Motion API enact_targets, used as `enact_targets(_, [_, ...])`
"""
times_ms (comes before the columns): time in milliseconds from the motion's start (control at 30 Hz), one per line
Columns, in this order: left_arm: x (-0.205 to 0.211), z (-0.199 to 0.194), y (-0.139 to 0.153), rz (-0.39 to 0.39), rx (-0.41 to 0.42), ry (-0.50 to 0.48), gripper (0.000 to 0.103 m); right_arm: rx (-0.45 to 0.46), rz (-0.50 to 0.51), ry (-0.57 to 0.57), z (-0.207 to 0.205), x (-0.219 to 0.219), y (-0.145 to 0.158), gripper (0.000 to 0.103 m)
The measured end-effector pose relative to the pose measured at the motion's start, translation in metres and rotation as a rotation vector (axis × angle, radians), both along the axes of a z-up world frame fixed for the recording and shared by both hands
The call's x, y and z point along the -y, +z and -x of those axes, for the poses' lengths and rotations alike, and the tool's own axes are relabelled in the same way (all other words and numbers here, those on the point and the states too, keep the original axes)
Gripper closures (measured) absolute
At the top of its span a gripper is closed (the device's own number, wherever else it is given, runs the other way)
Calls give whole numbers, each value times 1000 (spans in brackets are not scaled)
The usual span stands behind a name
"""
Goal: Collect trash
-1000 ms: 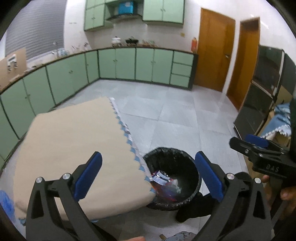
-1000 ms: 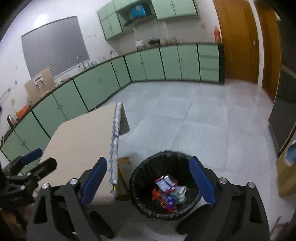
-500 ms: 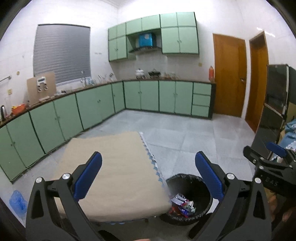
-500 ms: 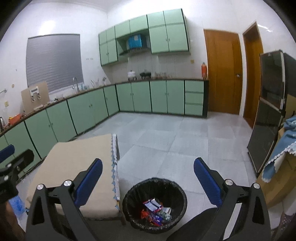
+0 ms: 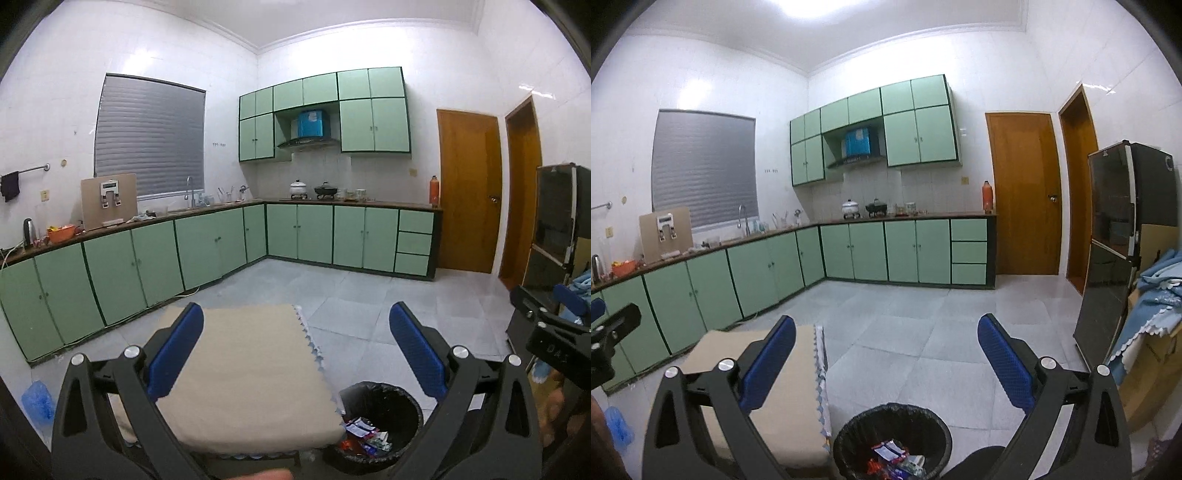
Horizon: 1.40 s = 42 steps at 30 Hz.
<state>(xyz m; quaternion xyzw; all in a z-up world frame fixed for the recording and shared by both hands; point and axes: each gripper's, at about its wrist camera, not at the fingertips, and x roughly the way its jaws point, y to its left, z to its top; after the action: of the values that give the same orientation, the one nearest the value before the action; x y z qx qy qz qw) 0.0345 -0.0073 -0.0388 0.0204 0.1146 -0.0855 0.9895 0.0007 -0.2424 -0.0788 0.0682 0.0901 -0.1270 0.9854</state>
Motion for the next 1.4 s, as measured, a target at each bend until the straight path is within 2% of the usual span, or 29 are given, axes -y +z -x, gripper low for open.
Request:
enact_targets(333, [0,9,3,4,-1,55,5,32,-9,-57,9,2,7,6])
enact_targets(900, [-6,-3,-12,20,-47,53,5,-84,2,-103,-17,-1,-11,6])
enact_targets(1400, [-7,-13,-20,32,-60,25,5,-90,13,-154,-20,3,-8,6])
